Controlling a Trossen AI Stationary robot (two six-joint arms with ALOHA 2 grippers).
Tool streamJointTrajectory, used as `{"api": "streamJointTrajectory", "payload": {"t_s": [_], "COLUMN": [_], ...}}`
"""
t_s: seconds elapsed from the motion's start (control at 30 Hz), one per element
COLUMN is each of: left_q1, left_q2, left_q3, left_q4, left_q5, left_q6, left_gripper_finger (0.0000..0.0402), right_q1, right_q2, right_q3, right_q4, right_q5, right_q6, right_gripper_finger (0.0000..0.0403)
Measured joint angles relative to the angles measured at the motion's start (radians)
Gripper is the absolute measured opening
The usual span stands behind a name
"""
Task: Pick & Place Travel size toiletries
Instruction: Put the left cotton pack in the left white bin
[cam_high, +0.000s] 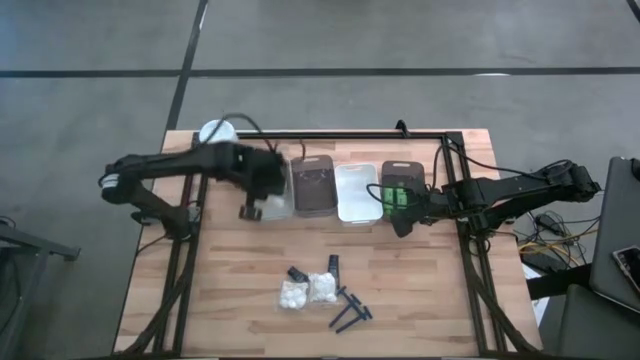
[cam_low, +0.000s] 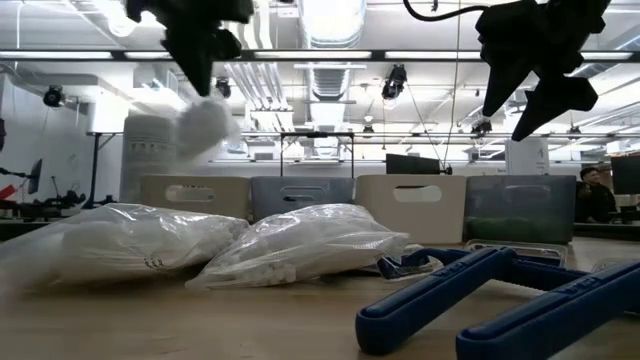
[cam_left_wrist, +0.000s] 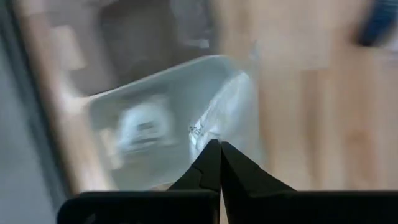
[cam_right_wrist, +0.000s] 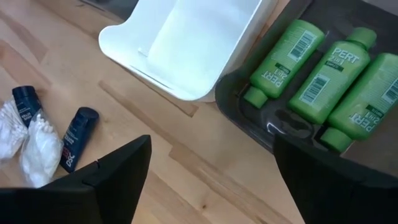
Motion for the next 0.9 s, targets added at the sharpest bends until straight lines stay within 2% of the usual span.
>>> {"api": "streamJointTrajectory", "payload": {"t_s": [0.13,0.23,0.37,0.57,0.73,0.9], "left_q1": [0.143,0.213,0.236,0.245,0.246,0.244], "left_q2": [0.02,0.077,0.158,0.283,0.356,0.348], "left_q3": [0.011,0.001,0.001,0.001,0.0,0.0], "left_q4": [0.049,0.04,0.014,0.062,0.064,0.065], "left_q5": [-0.011,0.022,0.049,-0.024,-0.117,-0.151], "left_q6": [0.073,0.117,0.179,0.212,0.203,0.15], "left_gripper_finger": [0.0001,0.0001,0.0001,0.0005,0.0044,0.012], "right_q1": [0.0,0.0,0.0,0.0,0.0,0.0], "right_q2": [0.0,0.0,0.0,0.0,0.0,0.0], "right_q3": [0.0,0.0,0.0,0.0,0.0,0.0], "right_q4": [0.0,0.0,0.0,0.0,0.0,0.0], "right_q5": [0.0,0.0,0.0,0.0,-0.001,-0.009], "right_q6": [0.002,0.02,0.03,0.049,0.057,0.058], "right_gripper_finger": [0.0348,0.0355,0.0358,0.0344,0.0334,0.0333]}}
